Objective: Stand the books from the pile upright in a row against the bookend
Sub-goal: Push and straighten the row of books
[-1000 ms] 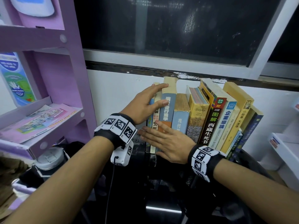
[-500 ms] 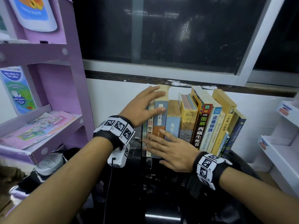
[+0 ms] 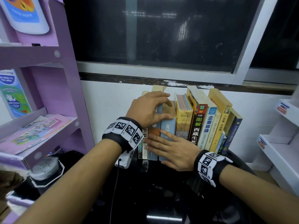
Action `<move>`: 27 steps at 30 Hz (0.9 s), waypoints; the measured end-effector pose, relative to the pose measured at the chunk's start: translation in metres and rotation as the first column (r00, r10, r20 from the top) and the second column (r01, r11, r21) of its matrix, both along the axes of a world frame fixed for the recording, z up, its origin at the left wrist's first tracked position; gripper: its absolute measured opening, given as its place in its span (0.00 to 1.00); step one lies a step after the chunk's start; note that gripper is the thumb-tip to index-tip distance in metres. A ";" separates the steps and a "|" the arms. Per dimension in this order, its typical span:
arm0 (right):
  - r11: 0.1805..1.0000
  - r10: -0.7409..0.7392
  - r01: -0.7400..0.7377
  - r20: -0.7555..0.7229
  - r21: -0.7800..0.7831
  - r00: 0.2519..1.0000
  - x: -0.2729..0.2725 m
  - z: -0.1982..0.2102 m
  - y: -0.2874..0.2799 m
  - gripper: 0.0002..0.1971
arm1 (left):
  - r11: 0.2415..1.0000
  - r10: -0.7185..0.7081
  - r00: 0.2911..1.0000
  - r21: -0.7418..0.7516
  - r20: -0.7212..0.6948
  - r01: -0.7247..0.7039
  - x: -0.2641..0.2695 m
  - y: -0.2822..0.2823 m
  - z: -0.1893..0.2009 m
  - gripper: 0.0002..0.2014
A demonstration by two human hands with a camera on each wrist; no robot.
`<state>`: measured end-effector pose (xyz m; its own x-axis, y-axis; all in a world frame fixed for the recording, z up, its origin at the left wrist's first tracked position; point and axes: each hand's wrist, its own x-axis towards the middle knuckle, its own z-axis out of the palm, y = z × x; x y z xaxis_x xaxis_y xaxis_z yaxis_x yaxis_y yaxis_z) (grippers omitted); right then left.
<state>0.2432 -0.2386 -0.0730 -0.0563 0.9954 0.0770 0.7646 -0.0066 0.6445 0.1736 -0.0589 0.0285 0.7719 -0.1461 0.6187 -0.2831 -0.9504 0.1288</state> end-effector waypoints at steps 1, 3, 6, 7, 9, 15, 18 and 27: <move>1.000 0.004 -0.004 0.002 0.005 1.000 0.001 -0.001 0.001 0.36 | 1.000 -0.003 1.000 0.003 0.004 0.003 0.000 0.000 0.000 0.18; 1.000 0.010 -0.010 0.004 0.014 1.000 0.002 -0.002 0.001 0.36 | 1.000 -0.011 1.000 0.004 0.010 0.011 0.001 -0.002 0.001 0.17; 1.000 0.015 -0.016 0.015 0.022 1.000 0.005 -0.004 0.002 0.37 | 1.000 -0.024 0.999 -0.007 0.028 0.024 0.001 -0.001 0.001 0.16; 1.000 0.014 -0.014 0.019 0.022 1.000 0.005 -0.005 0.002 0.37 | 1.000 -0.027 0.999 -0.008 0.033 0.028 0.001 -0.001 0.000 0.17; 1.000 0.009 -0.010 0.026 0.019 1.000 0.006 -0.006 0.003 0.37 | 1.000 -0.027 0.999 -0.006 0.041 0.027 0.002 0.000 -0.001 0.17; 1.000 0.003 -0.003 0.032 0.015 0.999 0.008 -0.007 0.004 0.38 | 1.000 -0.028 0.998 -0.006 0.047 0.028 0.003 0.000 -0.002 0.18; 1.000 0.003 -0.003 0.020 0.012 1.000 0.006 -0.006 0.004 0.39 | 1.000 -0.022 0.999 -0.011 0.048 0.023 0.003 0.001 -0.002 0.19; 1.000 0.000 0.000 -0.023 -0.001 1.000 -0.004 0.003 -0.003 0.39 | 0.999 0.032 0.998 -0.011 -0.047 -0.032 -0.001 -0.003 0.003 0.24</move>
<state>0.2391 -0.2412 -0.0704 -0.0545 0.9955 0.0777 0.7791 -0.0062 0.6269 0.1722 -0.0619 0.0313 0.8043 -0.1139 0.5832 -0.2459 -0.9573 0.1522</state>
